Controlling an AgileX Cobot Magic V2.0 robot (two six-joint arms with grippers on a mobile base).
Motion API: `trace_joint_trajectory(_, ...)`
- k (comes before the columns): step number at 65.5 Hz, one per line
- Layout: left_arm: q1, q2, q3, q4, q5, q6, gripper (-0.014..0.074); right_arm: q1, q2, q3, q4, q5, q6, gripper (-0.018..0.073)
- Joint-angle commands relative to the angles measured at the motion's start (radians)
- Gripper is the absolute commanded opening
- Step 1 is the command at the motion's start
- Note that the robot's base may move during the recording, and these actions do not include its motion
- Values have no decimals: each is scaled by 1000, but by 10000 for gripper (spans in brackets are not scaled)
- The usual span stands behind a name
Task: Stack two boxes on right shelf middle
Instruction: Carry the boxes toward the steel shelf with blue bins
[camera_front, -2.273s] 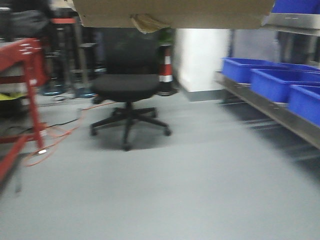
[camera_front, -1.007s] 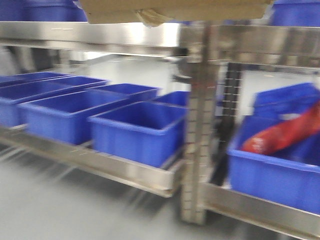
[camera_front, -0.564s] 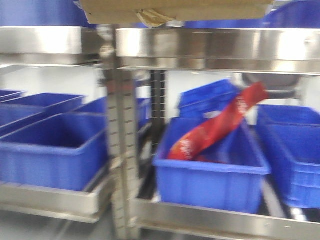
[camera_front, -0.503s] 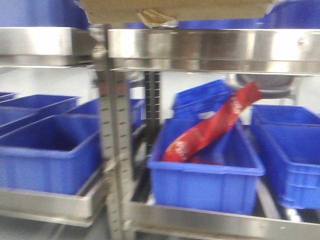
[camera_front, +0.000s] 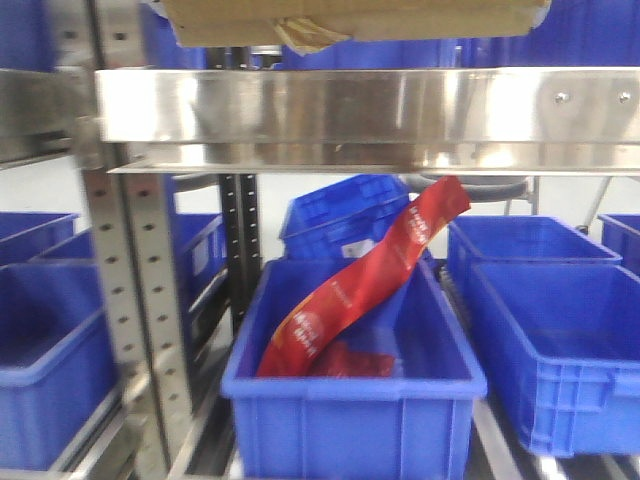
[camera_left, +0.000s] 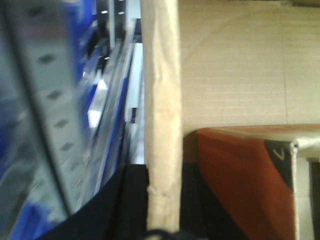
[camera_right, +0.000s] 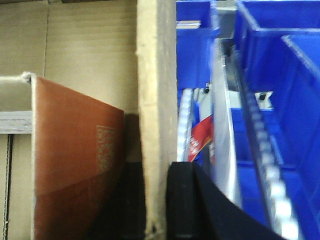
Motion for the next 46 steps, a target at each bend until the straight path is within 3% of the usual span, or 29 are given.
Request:
trace_joint_trajectory(1,5,-15,-15,6,-43,-10,-111,1,-18,-8,2,-92,2,-162)
trace_joint_trajectory(46,5,-15,-15,6,-43,-10,-111,1,-16,-8,2,-92,2,-162)
